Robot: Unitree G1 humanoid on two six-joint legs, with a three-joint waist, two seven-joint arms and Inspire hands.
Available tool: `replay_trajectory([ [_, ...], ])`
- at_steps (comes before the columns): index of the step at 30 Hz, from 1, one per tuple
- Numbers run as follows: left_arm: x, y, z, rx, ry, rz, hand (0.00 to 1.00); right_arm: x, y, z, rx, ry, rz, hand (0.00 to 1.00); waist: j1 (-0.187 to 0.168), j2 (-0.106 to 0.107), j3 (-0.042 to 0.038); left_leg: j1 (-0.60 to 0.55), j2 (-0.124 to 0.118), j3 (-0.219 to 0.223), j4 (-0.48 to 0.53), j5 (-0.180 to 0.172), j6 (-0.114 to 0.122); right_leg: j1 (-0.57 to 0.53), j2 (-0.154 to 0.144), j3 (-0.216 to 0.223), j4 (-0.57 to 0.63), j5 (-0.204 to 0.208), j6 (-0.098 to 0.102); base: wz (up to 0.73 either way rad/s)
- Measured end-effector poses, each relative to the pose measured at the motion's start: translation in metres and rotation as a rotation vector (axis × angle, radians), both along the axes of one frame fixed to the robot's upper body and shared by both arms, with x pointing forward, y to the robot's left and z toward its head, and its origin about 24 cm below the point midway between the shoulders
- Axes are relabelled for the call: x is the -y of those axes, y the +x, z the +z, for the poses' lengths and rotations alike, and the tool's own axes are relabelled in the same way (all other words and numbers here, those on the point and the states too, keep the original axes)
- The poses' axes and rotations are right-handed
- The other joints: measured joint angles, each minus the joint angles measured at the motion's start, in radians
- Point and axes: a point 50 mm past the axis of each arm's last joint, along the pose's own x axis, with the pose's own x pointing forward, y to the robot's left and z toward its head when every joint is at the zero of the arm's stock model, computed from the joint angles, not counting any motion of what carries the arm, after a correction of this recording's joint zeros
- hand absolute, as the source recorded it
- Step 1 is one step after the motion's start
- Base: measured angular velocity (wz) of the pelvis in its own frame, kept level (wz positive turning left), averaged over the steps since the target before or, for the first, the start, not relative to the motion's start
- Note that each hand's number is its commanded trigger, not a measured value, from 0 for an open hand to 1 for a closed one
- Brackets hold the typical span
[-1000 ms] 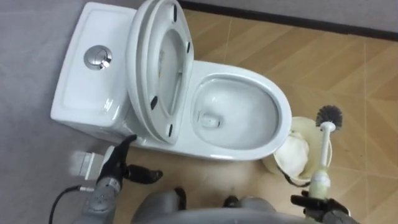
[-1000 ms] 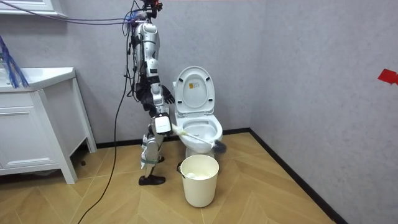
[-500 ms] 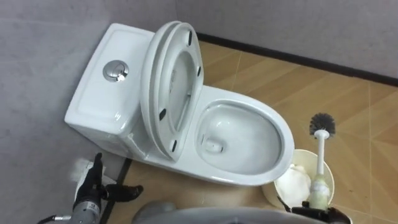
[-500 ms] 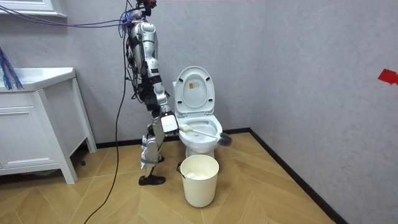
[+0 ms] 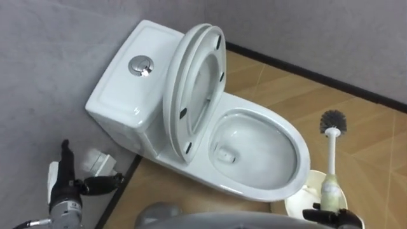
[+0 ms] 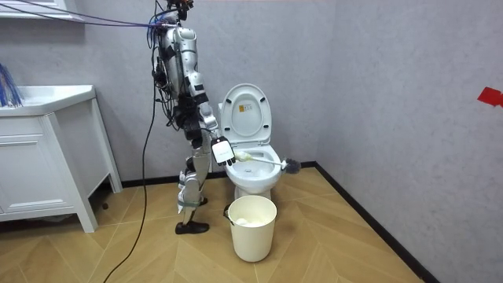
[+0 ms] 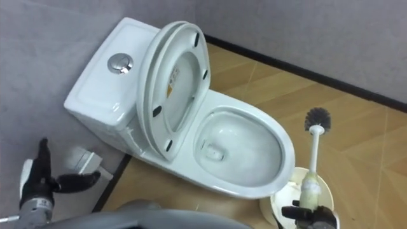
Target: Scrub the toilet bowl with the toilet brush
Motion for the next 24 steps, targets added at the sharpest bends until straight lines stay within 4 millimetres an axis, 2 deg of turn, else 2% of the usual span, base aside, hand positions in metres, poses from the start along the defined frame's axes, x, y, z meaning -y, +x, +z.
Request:
replay_trajectory([
  [6, 0.013, 0.032, 0.047, 0.246, 0.120, -0.080, 0.00, -0.002, 0.006, 0.000, 0.005, -0.014, 0.073, 1.00, -0.002, -0.008, 0.0033, -0.004, 0.000, -0.010, -0.003, 0.002, -0.003, -0.002, 0.004, -0.003, -0.006, 0.001, -0.001, 0.04],
  [9, 0.019, 0.045, 0.060, 0.325, 0.179, -0.122, 0.00, -0.002, 0.012, 0.001, 0.014, -0.023, 0.111, 1.00, 0.000, -0.009, 0.0038, -0.004, 0.000, -0.010, -0.004, 0.003, -0.004, -0.003, 0.004, -0.003, -0.006, 0.001, -0.001, 0.00],
  [12, 0.032, 0.060, 0.084, 0.434, 0.233, -0.211, 0.00, -0.004, 0.022, 0.002, 0.027, -0.031, 0.192, 1.00, -0.013, -0.011, 0.0007, -0.013, -0.001, -0.010, 0.000, 0.003, -0.004, -0.011, 0.004, -0.002, -0.006, 0.001, -0.001, 0.00],
  [15, 0.045, 0.070, 0.100, 0.506, 0.280, -0.302, 0.00, -0.006, 0.026, 0.002, 0.013, -0.023, 0.250, 1.00, -0.014, -0.018, 0.0035, -0.013, -0.001, -0.009, -0.001, 0.003, -0.004, -0.012, 0.003, 0.007, -0.007, 0.001, -0.001, 0.00],
  [19, 0.054, 0.072, 0.099, 0.493, 0.298, -0.379, 0.00, -0.008, 0.032, 0.003, 0.016, -0.016, 0.299, 1.00, -0.029, -0.016, 0.0023, -0.004, -0.001, -0.007, -0.009, 0.003, -0.003, -0.009, 0.002, 0.009, -0.007, 0.001, -0.001, -0.04],
  [24, 0.064, 0.070, 0.081, 0.402, 0.282, -0.465, 0.00, -0.008, 0.039, 0.004, 0.012, -0.023, 0.369, 1.00, -0.048, -0.011, 0.0014, 0.001, 0.000, -0.004, -0.011, 0.004, -0.004, -0.005, 0.003, 0.009, -0.010, 0.001, -0.001, -0.01],
])
